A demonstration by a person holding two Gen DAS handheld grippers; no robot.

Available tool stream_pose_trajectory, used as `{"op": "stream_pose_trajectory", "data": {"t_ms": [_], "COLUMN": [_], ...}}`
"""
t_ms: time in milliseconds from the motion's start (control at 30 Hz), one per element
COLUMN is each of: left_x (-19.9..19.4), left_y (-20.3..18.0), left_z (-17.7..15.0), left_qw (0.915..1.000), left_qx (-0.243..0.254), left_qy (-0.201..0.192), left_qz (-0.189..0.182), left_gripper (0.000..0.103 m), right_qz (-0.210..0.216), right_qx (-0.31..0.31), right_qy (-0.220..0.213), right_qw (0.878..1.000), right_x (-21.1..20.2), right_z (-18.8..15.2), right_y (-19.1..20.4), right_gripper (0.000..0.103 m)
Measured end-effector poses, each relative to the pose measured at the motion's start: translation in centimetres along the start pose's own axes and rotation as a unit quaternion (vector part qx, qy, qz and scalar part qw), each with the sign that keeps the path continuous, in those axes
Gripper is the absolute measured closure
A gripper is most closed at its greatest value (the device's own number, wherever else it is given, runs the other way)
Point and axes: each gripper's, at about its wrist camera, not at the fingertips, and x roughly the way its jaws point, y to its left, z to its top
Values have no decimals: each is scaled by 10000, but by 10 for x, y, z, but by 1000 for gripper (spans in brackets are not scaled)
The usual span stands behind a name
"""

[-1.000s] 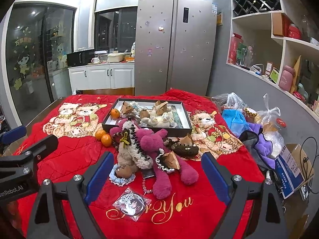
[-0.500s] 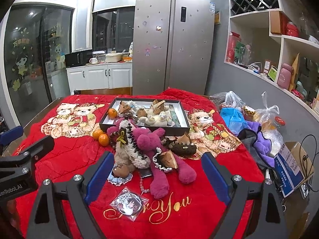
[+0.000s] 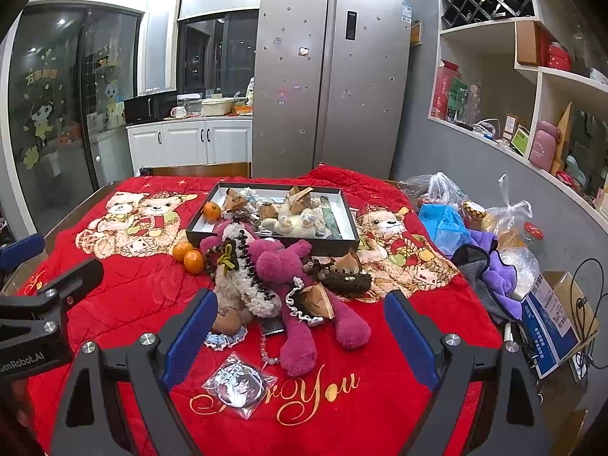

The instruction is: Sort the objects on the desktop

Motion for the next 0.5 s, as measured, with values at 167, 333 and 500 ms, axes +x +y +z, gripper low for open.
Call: {"op": "stream_pose_trajectory", "data": {"t_ms": [167,333,500], "left_x": [1,5,17], "left_y": [-2,-5,-10], "left_z": [-1,-1,-3], "left_qw": [10000,9999,9997], "left_qx": [41,126,202], "left_qy": [-31,-20,76], "left_qz": [-71,-74,-132], "left_gripper": [0,0,0], "right_qz": [16,13,6], "right_qx": [-10,-25,-66], "right_qy": [-9,11,39], "right_qw": [10000,10000,10000], "right_x": [1,3,8], "right_z": [0,-2,-3], "right_y": [-1,-2,-2], "right_gripper": [11,11,11]}}
